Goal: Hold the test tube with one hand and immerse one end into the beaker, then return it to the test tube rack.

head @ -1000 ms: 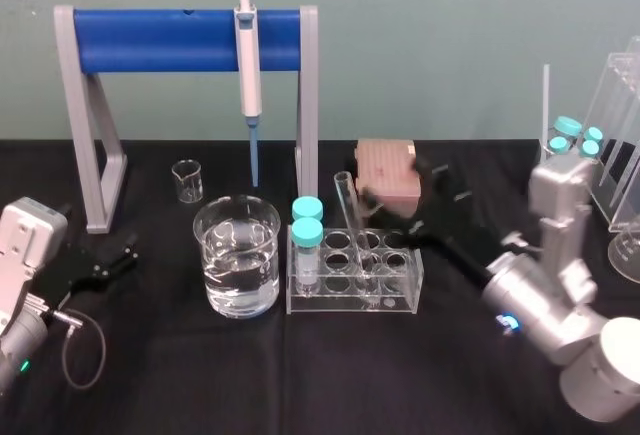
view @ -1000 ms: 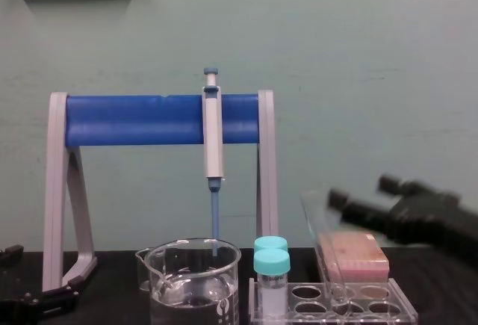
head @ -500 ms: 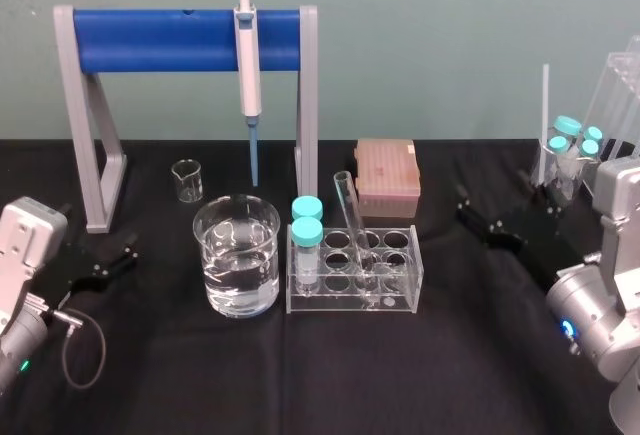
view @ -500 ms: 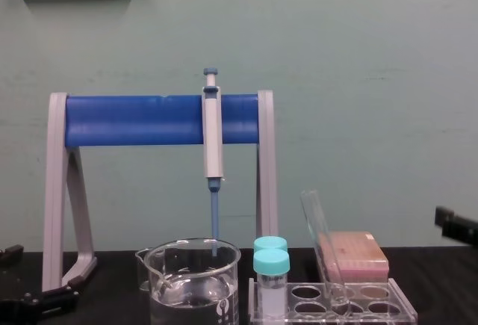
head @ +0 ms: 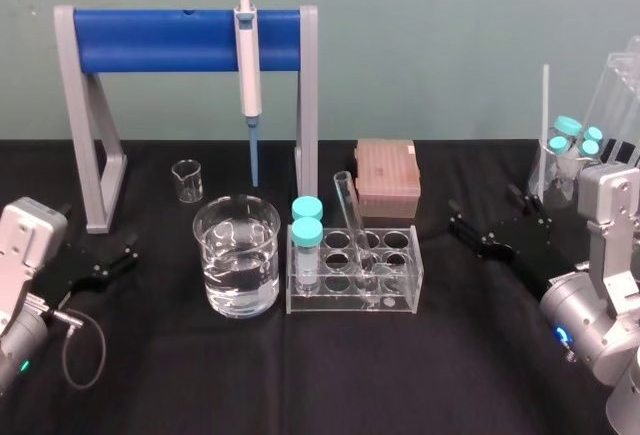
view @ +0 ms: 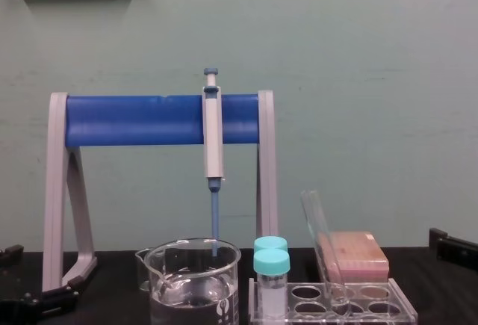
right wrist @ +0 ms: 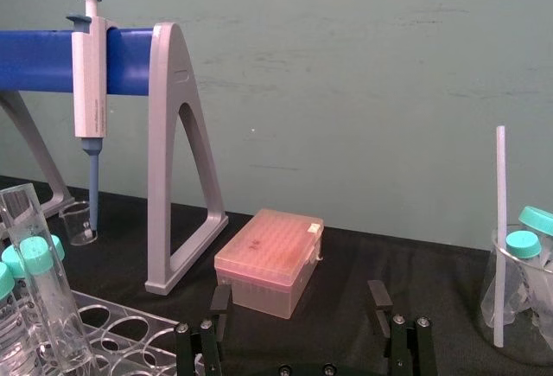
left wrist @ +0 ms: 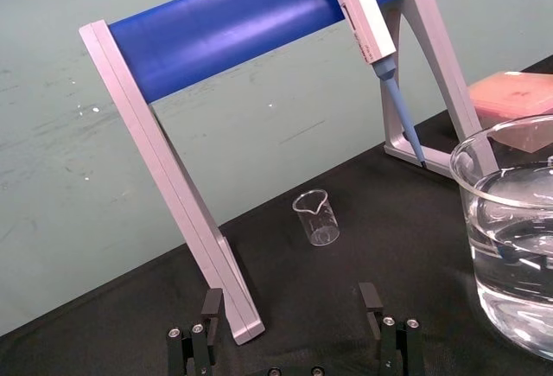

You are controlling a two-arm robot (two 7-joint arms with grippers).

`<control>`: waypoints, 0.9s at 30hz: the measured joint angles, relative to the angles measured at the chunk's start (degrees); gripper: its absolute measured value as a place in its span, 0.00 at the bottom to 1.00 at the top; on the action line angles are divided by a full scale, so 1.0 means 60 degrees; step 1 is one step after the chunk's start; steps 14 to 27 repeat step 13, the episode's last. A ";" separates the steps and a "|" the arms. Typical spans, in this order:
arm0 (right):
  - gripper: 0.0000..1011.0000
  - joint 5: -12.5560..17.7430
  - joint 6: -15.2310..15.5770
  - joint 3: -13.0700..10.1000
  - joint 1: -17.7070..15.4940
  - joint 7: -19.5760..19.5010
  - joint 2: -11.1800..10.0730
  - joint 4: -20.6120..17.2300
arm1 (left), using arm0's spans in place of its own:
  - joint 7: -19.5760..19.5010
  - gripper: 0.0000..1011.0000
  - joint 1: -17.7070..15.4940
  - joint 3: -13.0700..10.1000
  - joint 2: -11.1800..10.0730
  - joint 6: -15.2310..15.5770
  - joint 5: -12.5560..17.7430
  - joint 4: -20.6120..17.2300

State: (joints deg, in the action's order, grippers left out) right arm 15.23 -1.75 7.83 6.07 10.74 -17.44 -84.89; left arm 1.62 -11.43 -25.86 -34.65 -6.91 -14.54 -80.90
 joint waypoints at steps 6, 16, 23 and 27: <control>0.99 0.0013 -0.0035 -0.0005 -0.0004 0.0005 -0.0005 -0.0008 | 0.0000 0.99 0.0000 0.0000 0.0000 0.0000 -0.0001 0.0000; 0.99 0.0031 -0.0054 -0.0011 -0.0008 0.0005 -0.0010 -0.0014 | 0.0000 0.99 0.0000 0.0000 0.0000 0.0000 -0.0001 0.0000; 0.99 0.0031 -0.0054 -0.0011 -0.0008 0.0005 -0.0010 -0.0014 | 0.0000 0.99 0.0000 0.0000 0.0000 0.0000 -0.0001 0.0000; 0.99 0.0031 -0.0054 -0.0011 -0.0008 0.0005 -0.0010 -0.0014 | 0.0000 0.99 0.0000 0.0000 0.0000 0.0000 -0.0001 0.0000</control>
